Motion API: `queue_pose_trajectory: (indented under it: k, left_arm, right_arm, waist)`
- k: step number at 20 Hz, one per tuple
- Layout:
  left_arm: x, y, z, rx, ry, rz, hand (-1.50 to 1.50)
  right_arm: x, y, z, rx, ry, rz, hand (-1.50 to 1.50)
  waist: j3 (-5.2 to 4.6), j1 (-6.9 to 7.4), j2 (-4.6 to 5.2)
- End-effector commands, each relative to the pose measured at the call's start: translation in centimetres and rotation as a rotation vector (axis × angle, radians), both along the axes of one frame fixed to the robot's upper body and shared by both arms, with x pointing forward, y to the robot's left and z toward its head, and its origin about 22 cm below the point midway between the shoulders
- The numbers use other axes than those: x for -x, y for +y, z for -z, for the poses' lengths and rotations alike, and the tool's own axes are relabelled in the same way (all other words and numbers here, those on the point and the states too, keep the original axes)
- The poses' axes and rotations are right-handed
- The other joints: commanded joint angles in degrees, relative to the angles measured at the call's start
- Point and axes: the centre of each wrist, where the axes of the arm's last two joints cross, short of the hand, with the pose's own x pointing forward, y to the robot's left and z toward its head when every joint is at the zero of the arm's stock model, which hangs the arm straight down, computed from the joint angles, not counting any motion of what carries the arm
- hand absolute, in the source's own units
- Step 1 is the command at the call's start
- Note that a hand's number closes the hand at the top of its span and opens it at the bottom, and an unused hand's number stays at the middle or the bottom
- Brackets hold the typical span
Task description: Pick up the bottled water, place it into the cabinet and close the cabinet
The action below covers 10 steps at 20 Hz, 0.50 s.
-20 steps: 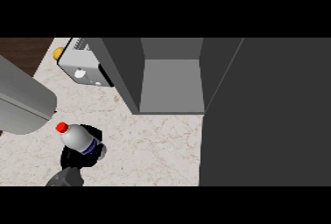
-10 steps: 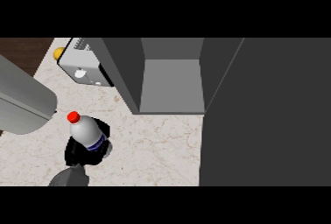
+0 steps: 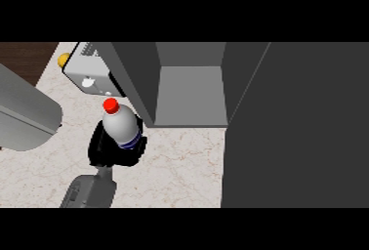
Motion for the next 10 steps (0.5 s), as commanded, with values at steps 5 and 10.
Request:
queue_pose_trajectory:
  k: [5, 10]
  left_arm:
    - [-1.4, -7.3, -5.1, -0.082, -0.014, -0.014, 1.5]
    - [-5.8, -9.6, -6.5, -0.193, -0.068, -0.064, 1.5]
  right_arm:
    - [-0.7, 0.0, -0.2, -0.011, -0.005, 0.007, -1.5]
    - [-1.7, 0.9, -0.6, -0.011, -0.006, -0.004, -1.5]
  waist:
    - [0.0, -0.29, 0.05]
    - [-0.03, -0.84, 0.35]
